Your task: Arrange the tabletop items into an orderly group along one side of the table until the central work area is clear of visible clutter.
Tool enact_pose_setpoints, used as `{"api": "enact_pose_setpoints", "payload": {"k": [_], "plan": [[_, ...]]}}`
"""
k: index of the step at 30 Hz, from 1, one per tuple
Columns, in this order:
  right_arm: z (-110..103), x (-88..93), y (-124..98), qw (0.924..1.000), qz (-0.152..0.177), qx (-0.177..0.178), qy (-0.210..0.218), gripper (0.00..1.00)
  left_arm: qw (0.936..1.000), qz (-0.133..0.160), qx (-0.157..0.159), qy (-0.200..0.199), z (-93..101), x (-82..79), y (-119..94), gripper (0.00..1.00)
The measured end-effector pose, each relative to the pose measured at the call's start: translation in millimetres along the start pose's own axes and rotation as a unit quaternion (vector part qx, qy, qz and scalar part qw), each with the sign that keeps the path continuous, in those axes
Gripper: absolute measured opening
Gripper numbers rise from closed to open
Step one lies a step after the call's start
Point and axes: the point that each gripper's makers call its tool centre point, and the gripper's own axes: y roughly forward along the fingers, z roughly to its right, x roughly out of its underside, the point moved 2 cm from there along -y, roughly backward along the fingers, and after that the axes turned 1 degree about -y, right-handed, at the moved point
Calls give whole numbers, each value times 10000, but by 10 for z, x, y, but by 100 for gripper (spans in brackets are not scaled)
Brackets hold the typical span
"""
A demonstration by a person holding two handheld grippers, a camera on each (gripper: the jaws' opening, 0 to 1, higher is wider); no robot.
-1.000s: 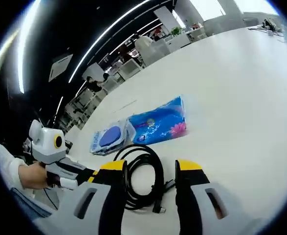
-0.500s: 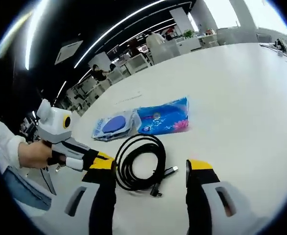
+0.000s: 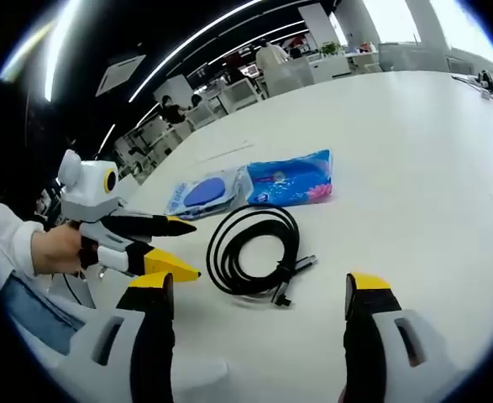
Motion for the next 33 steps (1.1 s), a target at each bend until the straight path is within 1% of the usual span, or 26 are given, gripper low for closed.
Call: {"api": "enact_pose_setpoints", "payload": {"k": [4,6,8,10,12,16,18,21,23,25,28,29,33], "plan": [[-72,27,12,9999,-81,-86,27,88,9999,66,-101,-59,-47,50,-106,89],[-119,48,25,9998,-126,-130,31,88,9999,21,-93,-75,-47,103,-155,89],[-165,76,37,9997,-207,-162,-19,87,10000,41,-80,-21,-17,137,-220,91],[-224,119,48,9989,-360,-177,-231,86,9998,131,-77,87,18,161,-305,94],[-283,144,64,9986,-411,-209,-272,86,9996,150,-88,205,9,208,-363,92],[-391,168,49,9986,-410,-272,-202,86,9998,112,-71,129,-37,317,-476,94],[-445,176,32,9986,-397,-285,-191,86,9999,96,-37,103,-50,383,-567,94],[-484,199,14,9987,-389,-268,-165,86,9995,32,-97,302,-121,478,-716,94],[-491,225,0,9989,-398,-231,-114,86,9994,30,-130,310,-183,515,-787,95],[-492,247,-18,9990,-405,-193,-77,86,9995,71,-182,229,-261,536,-897,95],[-507,288,-53,9988,-461,-156,2,86,9989,295,-217,-287,-363,532,-1059,94],[-517,301,-72,9988,-472,-155,23,86,9983,380,-229,-372,-407,533,-1124,95],[-519,323,-102,9987,-410,-161,241,87,9978,465,-317,-361,-536,595,-1327,96]]}}
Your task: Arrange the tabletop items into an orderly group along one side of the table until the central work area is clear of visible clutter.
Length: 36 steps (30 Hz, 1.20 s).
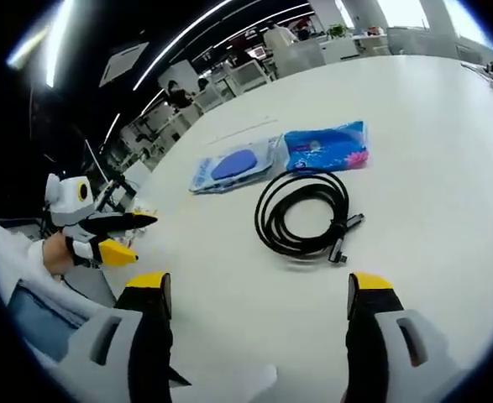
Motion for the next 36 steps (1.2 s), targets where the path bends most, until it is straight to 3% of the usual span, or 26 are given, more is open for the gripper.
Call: {"api": "enact_pose_setpoints", "payload": {"k": [3,6,9,13,21,27,36], "plan": [[27,21,2,9999,11,59,111,87,9997,133,-138,-140,-135,27,-160,96],[49,69,8,9998,-94,178,45,86,9975,259,-349,-561,-311,115,-322,96],[42,93,18,9997,-124,174,109,86,9964,251,-489,-644,-430,213,-451,95],[7,145,25,9994,-308,157,-39,86,9914,448,-700,-1015,-608,286,-653,94],[-6,153,-77,9993,-318,188,-82,86,9868,453,-1076,-1125,-899,493,-939,94],[56,192,-141,9990,-351,276,-25,86,9849,470,-1193,-1165,-965,588,-1028,93],[54,162,-110,9990,-331,294,54,85,9838,527,-1153,-1265,-917,593,-950,92]]}}
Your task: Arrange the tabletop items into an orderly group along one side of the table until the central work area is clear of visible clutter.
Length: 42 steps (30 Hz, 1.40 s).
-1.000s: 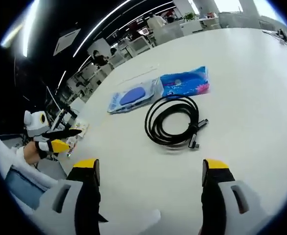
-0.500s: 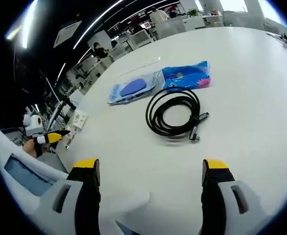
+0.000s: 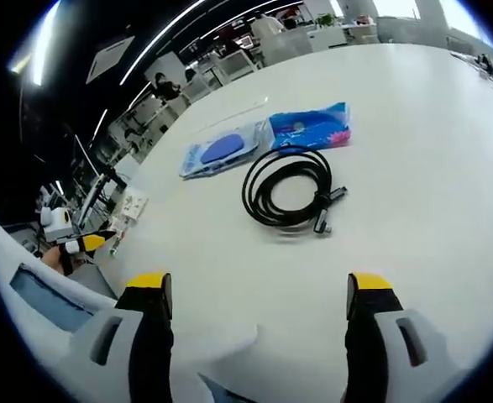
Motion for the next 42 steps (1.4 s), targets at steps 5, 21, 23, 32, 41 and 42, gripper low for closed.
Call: {"api": "enact_pose_setpoints", "payload": {"k": [5,21,23,32,41,42], "plan": [[-6,-27,45,10000,14,-42,81,85,10000,1,-26,18,-34,-15,9,92],[88,6,48,9994,-13,-17,335,82,9988,143,-442,160,-414,-337,-117,89],[109,-14,53,9993,-7,-1,373,82,9985,123,-485,218,-485,-413,-104,87],[139,-173,74,9989,144,33,442,81,9957,-187,-678,596,-726,-740,89,78],[228,-50,40,9975,101,182,677,80,9896,-870,-885,723,-974,-741,420,72],[240,-30,32,9972,101,203,713,80,9893,-935,-860,710,-982,-721,451,71]]}}
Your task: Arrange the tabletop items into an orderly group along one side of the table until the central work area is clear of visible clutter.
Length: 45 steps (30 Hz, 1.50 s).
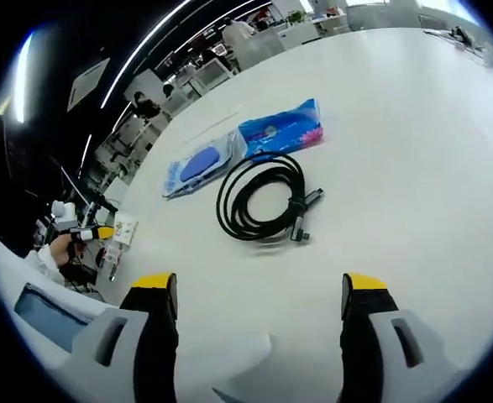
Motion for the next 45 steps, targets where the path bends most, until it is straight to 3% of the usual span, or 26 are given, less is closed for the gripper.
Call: {"api": "enact_pose_setpoints", "payload": {"k": [2,7,15,20,21,27,31,33,36,41,45], "plan": [[16,19,-13,10000,21,27,78,79,9999,-168,3,-34,6,38,75,69],[19,38,-28,9999,37,72,146,79,9996,-267,-43,-71,-103,47,224,63],[0,20,-40,9998,54,84,159,79,9988,-447,-169,-105,-122,90,348,59],[-6,5,-45,9997,90,95,187,79,9975,-636,-318,3,-153,200,423,46],[-9,7,-46,9997,90,94,187,78,9977,-516,-417,103,-163,163,413,45],[-12,24,-40,9997,86,84,190,78,9983,-252,-436,-281,-170,144,382,42],[-29,19,-35,9998,93,64,161,78,9989,103,-402,-208,-126,57,307,41],[-30,10,-24,9999,92,45,139,78,9983,423,-337,-238,-84,-40,250,41],[-47,-7,-1,9999,75,8,79,78,9955,834,-235,-382,-17,-154,150,41],[-110,-50,27,9999,105,-82,30,78,9899,1388,2,-283,172,-286,13,41],[-153,-79,56,9998,131,-154,14,78,9802,1964,198,-167,355,-417,-114,41]]}}
